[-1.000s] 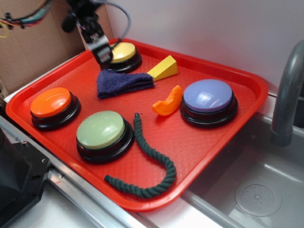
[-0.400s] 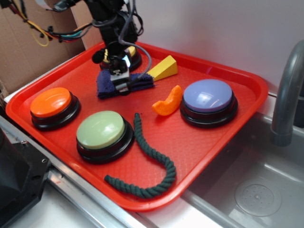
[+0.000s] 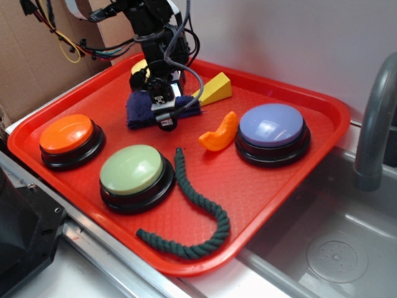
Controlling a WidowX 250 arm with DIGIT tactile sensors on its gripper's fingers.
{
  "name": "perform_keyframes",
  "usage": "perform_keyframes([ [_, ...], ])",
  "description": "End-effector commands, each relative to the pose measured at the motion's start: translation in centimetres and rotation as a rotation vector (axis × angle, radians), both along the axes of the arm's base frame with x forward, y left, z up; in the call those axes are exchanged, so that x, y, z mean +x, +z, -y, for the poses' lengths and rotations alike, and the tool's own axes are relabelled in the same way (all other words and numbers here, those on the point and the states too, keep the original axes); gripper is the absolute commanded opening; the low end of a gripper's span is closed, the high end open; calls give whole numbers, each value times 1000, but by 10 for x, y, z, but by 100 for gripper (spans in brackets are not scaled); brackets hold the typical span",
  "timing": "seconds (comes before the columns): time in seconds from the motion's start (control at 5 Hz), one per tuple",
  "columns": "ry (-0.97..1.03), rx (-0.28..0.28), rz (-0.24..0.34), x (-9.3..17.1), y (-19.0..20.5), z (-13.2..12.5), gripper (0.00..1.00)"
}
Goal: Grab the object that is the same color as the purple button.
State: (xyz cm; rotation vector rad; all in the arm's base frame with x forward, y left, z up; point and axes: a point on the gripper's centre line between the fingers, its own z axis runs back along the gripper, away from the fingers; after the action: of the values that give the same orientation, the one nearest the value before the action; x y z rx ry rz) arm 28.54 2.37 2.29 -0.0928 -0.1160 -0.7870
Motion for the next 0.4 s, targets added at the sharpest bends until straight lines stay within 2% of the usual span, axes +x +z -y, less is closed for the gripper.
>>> perform_keyframes([
  [0.0,-64,22,49,5,4,8,0],
  [0.2,-67,39,58,2,7,10,0],
])
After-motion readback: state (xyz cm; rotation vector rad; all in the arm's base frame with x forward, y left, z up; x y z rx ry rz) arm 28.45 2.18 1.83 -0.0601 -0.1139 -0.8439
